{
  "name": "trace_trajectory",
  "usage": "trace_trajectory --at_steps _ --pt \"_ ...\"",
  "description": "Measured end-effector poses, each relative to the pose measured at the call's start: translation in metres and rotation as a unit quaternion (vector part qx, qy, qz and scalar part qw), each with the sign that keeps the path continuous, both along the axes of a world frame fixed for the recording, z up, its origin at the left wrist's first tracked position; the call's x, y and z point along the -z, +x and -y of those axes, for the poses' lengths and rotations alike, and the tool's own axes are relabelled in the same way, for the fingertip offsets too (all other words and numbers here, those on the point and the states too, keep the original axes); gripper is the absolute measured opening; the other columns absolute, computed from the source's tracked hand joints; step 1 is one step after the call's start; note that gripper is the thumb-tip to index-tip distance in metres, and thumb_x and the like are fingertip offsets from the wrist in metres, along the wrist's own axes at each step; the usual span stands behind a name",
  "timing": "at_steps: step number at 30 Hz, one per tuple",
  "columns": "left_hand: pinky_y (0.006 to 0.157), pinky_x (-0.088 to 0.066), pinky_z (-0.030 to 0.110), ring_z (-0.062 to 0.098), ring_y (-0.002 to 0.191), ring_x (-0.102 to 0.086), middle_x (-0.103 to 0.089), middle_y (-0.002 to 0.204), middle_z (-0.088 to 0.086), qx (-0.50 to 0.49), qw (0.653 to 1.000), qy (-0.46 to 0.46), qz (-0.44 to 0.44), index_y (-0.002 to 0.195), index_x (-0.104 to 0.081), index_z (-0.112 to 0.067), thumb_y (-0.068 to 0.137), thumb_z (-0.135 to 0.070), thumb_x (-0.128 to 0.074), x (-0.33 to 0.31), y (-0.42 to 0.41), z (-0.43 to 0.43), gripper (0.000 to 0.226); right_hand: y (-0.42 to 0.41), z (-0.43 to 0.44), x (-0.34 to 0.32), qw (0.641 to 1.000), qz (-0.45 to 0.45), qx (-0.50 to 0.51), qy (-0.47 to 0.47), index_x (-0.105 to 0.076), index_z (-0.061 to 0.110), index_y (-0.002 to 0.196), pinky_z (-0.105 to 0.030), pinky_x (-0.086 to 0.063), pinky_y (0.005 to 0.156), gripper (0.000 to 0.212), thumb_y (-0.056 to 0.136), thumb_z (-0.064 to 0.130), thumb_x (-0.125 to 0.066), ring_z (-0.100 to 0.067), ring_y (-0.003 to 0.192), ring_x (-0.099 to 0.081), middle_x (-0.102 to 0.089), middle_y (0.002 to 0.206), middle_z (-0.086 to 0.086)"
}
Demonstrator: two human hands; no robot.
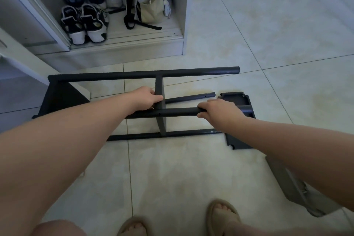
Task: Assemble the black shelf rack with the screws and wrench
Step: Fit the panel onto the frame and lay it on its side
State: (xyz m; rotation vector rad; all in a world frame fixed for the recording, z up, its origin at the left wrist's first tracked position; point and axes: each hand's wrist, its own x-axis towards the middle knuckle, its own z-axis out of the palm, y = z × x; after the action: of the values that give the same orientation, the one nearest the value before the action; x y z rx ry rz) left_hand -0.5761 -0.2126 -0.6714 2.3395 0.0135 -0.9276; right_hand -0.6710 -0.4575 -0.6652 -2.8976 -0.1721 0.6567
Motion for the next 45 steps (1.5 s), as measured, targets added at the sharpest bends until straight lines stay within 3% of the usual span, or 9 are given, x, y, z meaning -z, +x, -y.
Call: trace_trajectory --at_steps 4,12,15,18,27,34,38,43,45 --pt "0.103 -0.049 0.046 0.031 0.106 -0.065 -0.07 0.108 0.012 0.001 1.0 -0.009 -0.005 0.112 -0.067 -0.008 0.099 -0.041 -0.058 -0.003 -0.011 0.004 0.037 -0.008 0.004 0.0 1.0 -0.018 0.001 -0.001 -0.053 0.024 0.103 -0.04 -0.037 0.079 0.018 0.108 0.039 -0.043 -0.024 0.09 -0.051 -0.043 0.083 0.008" --pt "0.099 -0.051 0.041 0.03 0.097 -0.067 -0.071 0.106 0.016 0.003 0.998 -0.054 -0.01 0.103 -0.068 -0.004 0.099 -0.036 -0.06 -0.002 -0.029 0.067 0.032 -0.034 0.064 -0.006 1.0 -0.009 0.023 -0.013 -0.051 0.028 0.1 -0.039 -0.036 0.078 0.016 0.108 0.04 -0.042 -0.023 0.09 -0.054 -0.055 0.096 0.001" --pt "0.095 -0.05 0.04 0.027 0.085 -0.062 -0.071 0.105 0.02 -0.008 0.998 -0.066 -0.007 0.101 -0.068 -0.001 0.099 -0.035 -0.06 0.002 -0.036 0.102 0.036 -0.042 0.097 -0.005 0.999 -0.007 0.044 -0.022 -0.056 0.028 0.108 -0.046 -0.04 0.091 0.019 0.108 0.039 -0.041 -0.021 0.091 -0.053 -0.055 0.098 0.002" --pt "0.096 -0.05 0.041 0.027 0.087 -0.06 -0.07 0.11 0.02 -0.017 0.997 -0.077 -0.007 0.104 -0.068 -0.001 0.098 -0.037 -0.06 0.005 -0.04 0.141 0.038 -0.046 0.137 -0.002 0.996 -0.009 0.081 -0.018 -0.058 0.027 0.112 -0.06 -0.029 0.111 0.021 0.108 0.038 -0.042 -0.022 0.095 -0.053 -0.056 0.102 0.003" --pt "0.078 -0.044 0.032 0.027 0.089 -0.058 -0.065 0.1 0.011 -0.002 0.997 -0.074 -0.005 0.104 -0.066 -0.004 0.098 -0.038 -0.058 -0.001 -0.047 0.232 0.036 -0.059 0.219 0.004 0.987 0.014 0.16 0.005 -0.059 0.03 0.127 -0.066 -0.012 0.117 0.027 0.107 0.04 -0.044 -0.028 0.118 -0.054 -0.059 0.125 0.001" --pt "0.088 -0.048 0.036 0.028 0.098 -0.064 -0.07 0.108 0.013 -0.022 0.998 -0.058 0.001 0.095 -0.066 -0.01 0.098 -0.04 -0.058 0.0 -0.037 0.189 0.031 -0.038 0.181 0.0 0.993 0.008 0.119 0.005 -0.055 0.033 0.102 -0.066 -0.015 0.116 0.014 0.107 0.039 -0.043 -0.024 0.103 -0.052 -0.055 0.102 0.006" --pt "0.087 -0.049 0.037 0.029 0.099 -0.065 -0.07 0.107 0.013 -0.03 0.998 -0.051 0.011 0.1 -0.068 -0.01 0.097 -0.043 -0.058 0.004 -0.029 0.151 0.035 -0.024 0.147 -0.003 0.996 0.013 0.088 -0.008 -0.057 0.028 0.105 -0.062 -0.024 0.112 0.018 0.108 0.039 -0.042 -0.023 0.094 -0.05 -0.058 0.103 0.003" --pt "0.096 -0.05 0.041 0.029 0.102 -0.064 -0.069 0.106 0.012 -0.052 0.997 -0.053 0.02 0.105 -0.068 -0.01 0.097 -0.043 -0.058 0.004 -0.011 0.089 0.035 0.003 0.086 -0.009 0.999 0.021 0.034 -0.024 -0.054 0.029 0.097 -0.049 -0.038 0.09 0.018 0.107 0.039 -0.043 -0.023 0.089 -0.052 -0.054 0.093 0.006" --pt "0.087 -0.05 0.035 0.027 0.098 -0.065 -0.07 0.103 0.012 -0.064 0.996 -0.057 0.027 0.103 -0.069 -0.009 0.097 -0.042 -0.059 0.006 -0.003 0.066 0.035 0.014 0.064 -0.009 0.999 0.026 0.02 -0.03 -0.054 0.03 0.1 -0.05 -0.039 0.093 0.017 0.108 0.039 -0.042 -0.023 0.089 -0.052 -0.052 0.093 0.006"
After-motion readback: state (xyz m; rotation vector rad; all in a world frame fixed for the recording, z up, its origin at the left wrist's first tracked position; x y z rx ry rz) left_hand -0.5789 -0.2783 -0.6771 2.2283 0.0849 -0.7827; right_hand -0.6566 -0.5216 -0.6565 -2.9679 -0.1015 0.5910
